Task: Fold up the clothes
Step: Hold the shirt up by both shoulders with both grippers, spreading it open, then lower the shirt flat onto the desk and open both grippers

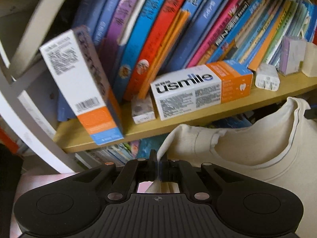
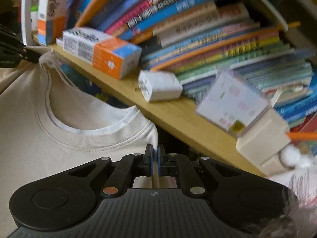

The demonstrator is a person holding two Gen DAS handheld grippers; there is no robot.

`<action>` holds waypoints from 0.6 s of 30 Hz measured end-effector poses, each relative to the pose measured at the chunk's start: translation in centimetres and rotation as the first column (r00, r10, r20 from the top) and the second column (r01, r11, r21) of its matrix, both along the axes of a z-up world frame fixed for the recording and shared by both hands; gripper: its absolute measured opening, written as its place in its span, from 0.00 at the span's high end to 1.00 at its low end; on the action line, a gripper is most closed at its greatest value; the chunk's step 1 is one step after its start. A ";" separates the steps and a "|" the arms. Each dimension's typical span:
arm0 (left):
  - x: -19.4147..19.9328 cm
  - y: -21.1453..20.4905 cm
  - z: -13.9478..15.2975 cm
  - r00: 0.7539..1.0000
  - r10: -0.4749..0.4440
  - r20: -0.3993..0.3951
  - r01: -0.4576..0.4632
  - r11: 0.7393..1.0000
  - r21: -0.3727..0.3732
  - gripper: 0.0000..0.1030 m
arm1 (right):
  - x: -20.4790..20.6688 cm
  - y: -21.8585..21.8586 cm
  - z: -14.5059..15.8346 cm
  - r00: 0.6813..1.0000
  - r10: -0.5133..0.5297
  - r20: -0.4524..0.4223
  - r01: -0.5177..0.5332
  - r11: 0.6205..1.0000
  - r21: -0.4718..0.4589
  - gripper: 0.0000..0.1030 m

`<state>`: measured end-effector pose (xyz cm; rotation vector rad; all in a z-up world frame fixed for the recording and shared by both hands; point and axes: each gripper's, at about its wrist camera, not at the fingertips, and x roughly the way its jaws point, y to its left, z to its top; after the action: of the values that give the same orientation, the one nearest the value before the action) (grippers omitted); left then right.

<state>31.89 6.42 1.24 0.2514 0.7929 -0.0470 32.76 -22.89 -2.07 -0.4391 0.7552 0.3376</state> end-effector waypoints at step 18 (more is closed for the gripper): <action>-17.4 5.7 3.2 0.993 -0.060 0.099 0.074 0.987 -0.146 0.33 | -13.1 -3.8 3.0 0.996 -0.077 0.035 0.073 0.993 0.094 0.39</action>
<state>14.45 12.13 4.44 0.1374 0.6832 -0.1563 19.64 -26.70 0.90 -0.3277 0.7139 0.2918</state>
